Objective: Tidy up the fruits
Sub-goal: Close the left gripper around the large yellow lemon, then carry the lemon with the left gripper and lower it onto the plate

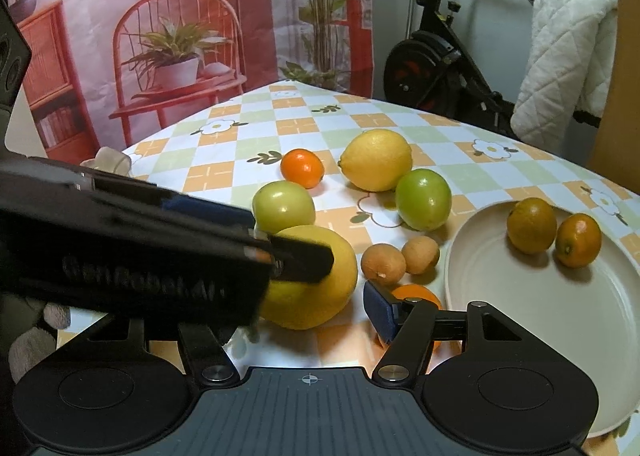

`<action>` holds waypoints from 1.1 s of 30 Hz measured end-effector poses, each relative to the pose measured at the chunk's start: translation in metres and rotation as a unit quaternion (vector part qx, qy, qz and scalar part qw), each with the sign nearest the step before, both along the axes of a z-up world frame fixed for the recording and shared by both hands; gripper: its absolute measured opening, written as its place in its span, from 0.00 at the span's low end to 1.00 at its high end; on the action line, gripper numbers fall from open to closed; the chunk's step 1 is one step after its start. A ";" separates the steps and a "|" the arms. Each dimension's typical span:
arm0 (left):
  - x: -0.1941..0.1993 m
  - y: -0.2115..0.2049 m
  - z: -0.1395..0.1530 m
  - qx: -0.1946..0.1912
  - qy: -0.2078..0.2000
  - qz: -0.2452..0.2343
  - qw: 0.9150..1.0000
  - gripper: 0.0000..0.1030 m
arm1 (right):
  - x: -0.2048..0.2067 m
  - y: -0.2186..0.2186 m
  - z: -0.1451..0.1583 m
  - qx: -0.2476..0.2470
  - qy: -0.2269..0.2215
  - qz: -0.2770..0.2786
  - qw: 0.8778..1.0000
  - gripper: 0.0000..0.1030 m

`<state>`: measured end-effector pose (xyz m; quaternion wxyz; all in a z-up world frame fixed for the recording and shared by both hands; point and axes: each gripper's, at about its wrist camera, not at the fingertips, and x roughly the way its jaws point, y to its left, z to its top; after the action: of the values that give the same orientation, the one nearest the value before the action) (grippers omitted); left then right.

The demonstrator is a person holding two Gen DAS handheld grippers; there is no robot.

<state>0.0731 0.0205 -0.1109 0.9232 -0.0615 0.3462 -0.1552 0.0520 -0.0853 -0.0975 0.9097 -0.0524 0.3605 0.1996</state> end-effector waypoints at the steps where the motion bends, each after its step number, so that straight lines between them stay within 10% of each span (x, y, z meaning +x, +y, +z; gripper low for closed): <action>1: 0.000 0.000 0.000 -0.001 0.001 0.000 1.000 0.60 | 0.000 -0.001 0.000 0.003 0.001 0.000 1.000 0.57; 33: -0.003 -0.008 -0.002 -0.016 0.016 -0.024 0.999 0.53 | -0.004 -0.010 -0.004 0.041 0.009 -0.021 0.999 0.51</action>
<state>0.0704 0.0127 -0.1132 0.9124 -0.0708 0.3599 -0.1819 0.0485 -0.0952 -0.1016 0.9118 -0.0054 0.3614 0.1951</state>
